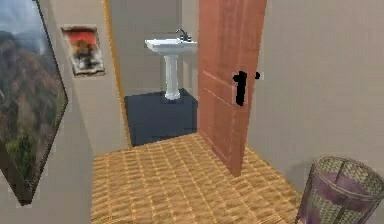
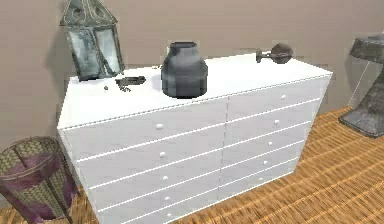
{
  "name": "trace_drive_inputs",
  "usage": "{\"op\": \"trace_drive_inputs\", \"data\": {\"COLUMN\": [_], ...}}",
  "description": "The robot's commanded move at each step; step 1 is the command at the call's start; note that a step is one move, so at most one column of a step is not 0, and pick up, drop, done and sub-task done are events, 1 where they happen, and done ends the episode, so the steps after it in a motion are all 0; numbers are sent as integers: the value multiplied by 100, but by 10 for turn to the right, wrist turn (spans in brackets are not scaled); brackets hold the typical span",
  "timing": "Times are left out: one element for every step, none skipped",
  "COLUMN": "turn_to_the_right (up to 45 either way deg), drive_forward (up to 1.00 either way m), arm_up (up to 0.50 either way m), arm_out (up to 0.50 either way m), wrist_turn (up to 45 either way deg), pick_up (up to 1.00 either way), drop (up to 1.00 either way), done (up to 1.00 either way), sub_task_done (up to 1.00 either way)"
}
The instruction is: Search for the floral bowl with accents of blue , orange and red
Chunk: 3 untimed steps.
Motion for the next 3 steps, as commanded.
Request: {"op": "trace_drive_inputs", "data": {"turn_to_the_right": [0,-60,0], "drive_forward": [20,0,100], "arm_up": [0,0,0], "arm_out": [0,0,0], "wrist_turn": [0,0,0], "pick_up": [0,0,0], "drop": [0,0,0], "done": [0,0,0], "sub_task_done": [0,0,0]}}
